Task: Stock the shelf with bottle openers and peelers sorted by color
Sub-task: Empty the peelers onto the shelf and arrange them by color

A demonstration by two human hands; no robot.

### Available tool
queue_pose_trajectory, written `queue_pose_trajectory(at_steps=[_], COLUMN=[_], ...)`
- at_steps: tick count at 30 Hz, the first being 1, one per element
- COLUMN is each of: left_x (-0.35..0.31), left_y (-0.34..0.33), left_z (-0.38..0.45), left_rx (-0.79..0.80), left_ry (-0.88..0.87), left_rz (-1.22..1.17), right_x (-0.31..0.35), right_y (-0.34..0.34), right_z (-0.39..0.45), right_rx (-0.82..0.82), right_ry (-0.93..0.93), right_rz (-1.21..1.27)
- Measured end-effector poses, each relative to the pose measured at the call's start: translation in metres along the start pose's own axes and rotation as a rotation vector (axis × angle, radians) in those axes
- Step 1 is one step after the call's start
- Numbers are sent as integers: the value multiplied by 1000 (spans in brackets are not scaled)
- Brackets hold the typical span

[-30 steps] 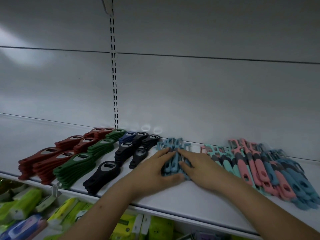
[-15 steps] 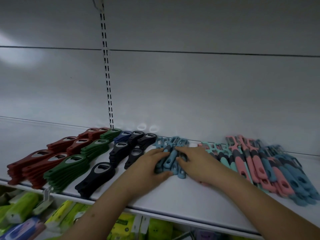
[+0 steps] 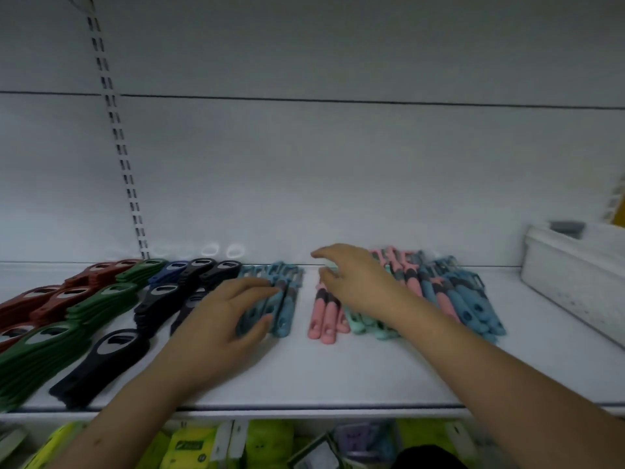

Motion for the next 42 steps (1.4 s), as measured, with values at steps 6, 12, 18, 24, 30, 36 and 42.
queue_pose_trajectory(at_steps=[6,12,18,24,30,36,42], left_x=[-81,-128,-107,-113,-108,-111,-112], left_y=[-44,-104,-133,-123,-125,-103,-94], left_z=[44,102,106,105,104,104,107], left_rx=[32,185,256,151,173,31,-37], left_ry=[-280,-362,-279,-285,-289,-236,-4], left_rz=[-47,0,5,-66,-80,-226,-584], right_x=[-91,-142,-135,-126,-126,-148,-121], right_y=[99,95,73,69,63,98,87], right_z=[-29,-54,-49,-38,-28,-34,-48], right_rx=[-377,-301,-84,-17,-36,-64,5], right_ry=[-226,-378,-363,-439,-537,-650,-477], right_rz=[-3,-21,-121,-352,-606,-131,801])
Point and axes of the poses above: each hand's wrist, its own z-axis towards the middle knuckle, its own y-axis out of the back of the hand, x = y × z, the point moved 8 cm from there along z, towards the middle knuckle, and after that the axes turned 4 degrees about -y, right-handed, at the moved point
